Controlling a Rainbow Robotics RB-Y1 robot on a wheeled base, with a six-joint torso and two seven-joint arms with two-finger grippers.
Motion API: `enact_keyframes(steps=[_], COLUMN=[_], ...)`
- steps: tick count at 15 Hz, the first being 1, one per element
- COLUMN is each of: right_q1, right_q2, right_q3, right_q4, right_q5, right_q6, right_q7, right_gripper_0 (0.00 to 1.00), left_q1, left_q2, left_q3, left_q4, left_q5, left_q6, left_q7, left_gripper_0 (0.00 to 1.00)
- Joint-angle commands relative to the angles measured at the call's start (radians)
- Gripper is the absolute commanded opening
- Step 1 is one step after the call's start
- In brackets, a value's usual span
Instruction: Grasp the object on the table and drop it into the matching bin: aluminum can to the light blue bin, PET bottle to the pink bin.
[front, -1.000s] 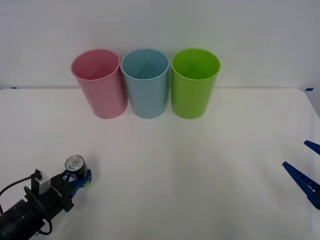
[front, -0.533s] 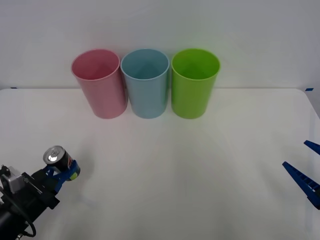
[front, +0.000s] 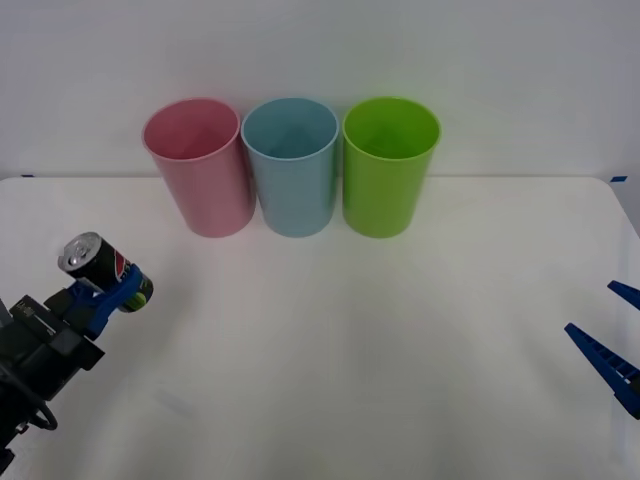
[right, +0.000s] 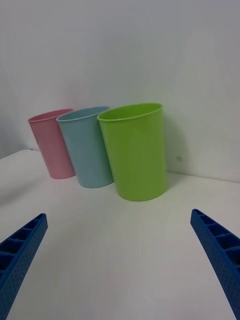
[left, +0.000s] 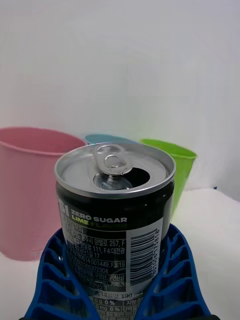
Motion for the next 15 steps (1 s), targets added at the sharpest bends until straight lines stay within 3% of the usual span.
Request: enact_keyframes(steps=[1,15], right_q1=[0.000,0.000], right_q2=[0.000,0.000], right_q3=[0.000,0.000], right_q4=[0.000,0.000], right_q5=[0.000,0.000], right_q6=[0.000,0.000], right_q7=[0.000,0.000], right_gripper_0=[1.00,1.00], left_q1=[-0.036,-0.374], left_q2=[0.000,-0.001], left_q3=[-0.014,-0.212], left_q4=[-0.053,-0.029], left_q5=[-0.029,-0.227], left_q6=[0.071,0.395], left_q7=[0.071,0.195], left_gripper_0=[0.00,0.00])
